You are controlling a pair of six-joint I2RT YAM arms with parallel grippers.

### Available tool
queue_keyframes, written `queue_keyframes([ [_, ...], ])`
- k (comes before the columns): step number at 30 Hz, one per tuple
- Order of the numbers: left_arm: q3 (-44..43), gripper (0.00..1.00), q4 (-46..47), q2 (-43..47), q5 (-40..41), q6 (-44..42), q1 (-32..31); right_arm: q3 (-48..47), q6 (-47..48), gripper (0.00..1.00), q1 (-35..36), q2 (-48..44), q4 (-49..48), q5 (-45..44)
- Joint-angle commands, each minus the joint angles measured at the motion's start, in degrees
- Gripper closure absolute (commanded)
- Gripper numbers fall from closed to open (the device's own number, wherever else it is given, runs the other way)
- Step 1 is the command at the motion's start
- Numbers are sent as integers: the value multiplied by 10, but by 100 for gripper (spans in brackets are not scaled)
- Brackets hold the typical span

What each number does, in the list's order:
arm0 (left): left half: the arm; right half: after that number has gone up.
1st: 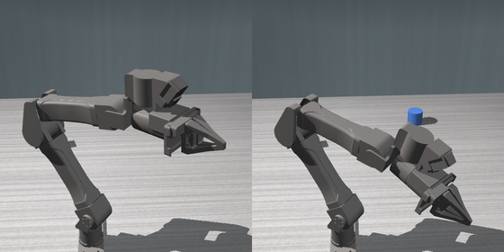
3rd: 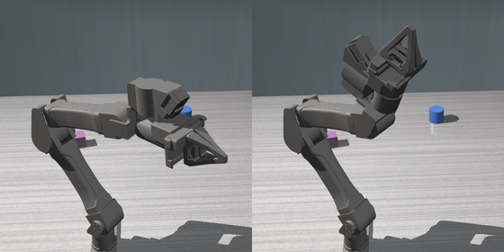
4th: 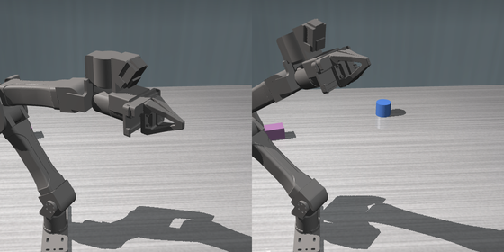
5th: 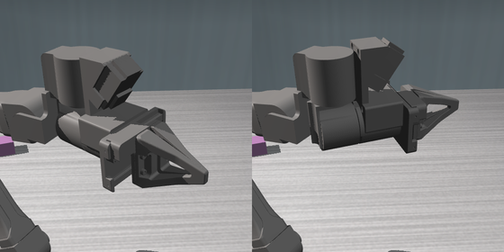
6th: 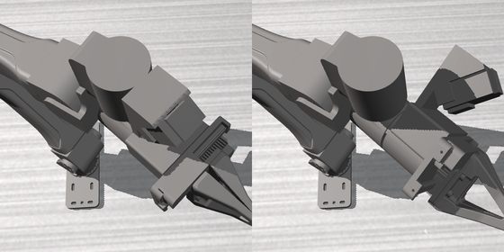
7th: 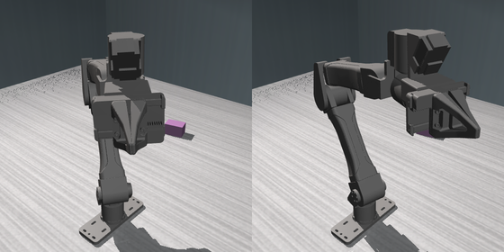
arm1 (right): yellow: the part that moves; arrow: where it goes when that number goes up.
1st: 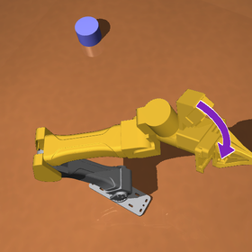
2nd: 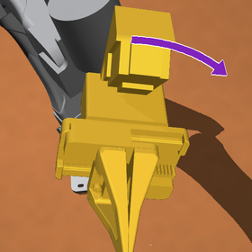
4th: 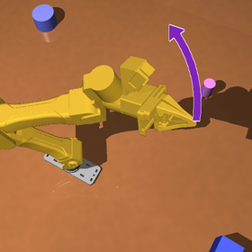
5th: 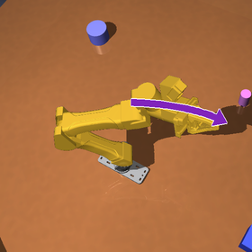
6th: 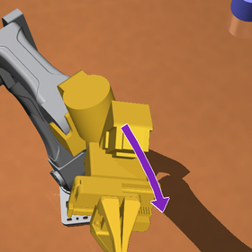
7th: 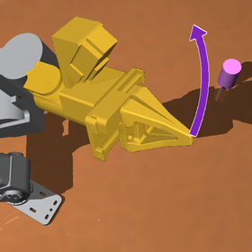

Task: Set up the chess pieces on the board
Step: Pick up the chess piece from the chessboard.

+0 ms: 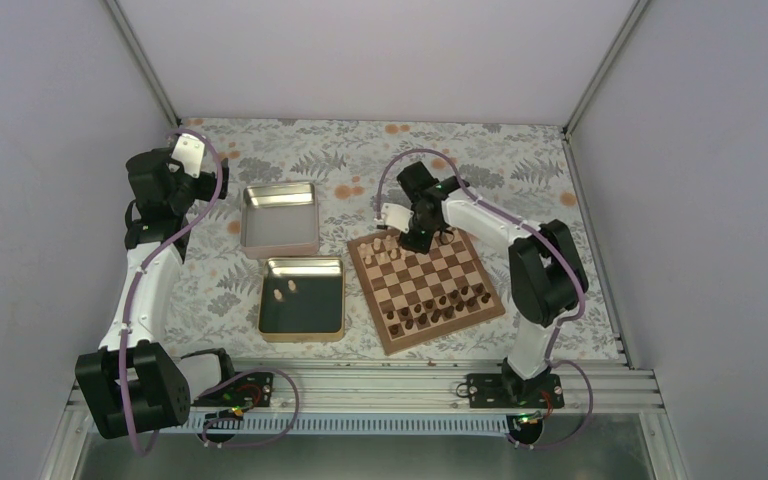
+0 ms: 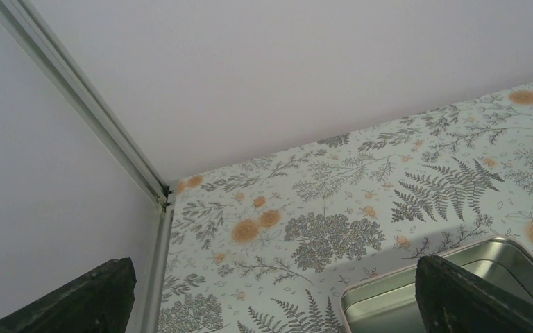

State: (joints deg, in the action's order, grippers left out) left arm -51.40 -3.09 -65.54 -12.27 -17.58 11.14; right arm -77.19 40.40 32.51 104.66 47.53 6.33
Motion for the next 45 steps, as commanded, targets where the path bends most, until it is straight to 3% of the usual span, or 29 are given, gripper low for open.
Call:
queue_keyframes([
  [1,3,0,6,4,-7,-6,4,-15,-5,75,-7,13,-7,8],
  [17,6,0,10,3,-6,-7,4,-26,-5,74,-8,35,-9,24],
  [28,4,0,7,3,-6,-7,4,-23,-5,93,-9,33,1,25],
  [39,2,0,5,4,-9,-6,4,-48,-16,96,-9,-41,77,31],
  [45,1,0,4,7,-9,-5,4,-108,-19,96,-4,-57,120,52],
])
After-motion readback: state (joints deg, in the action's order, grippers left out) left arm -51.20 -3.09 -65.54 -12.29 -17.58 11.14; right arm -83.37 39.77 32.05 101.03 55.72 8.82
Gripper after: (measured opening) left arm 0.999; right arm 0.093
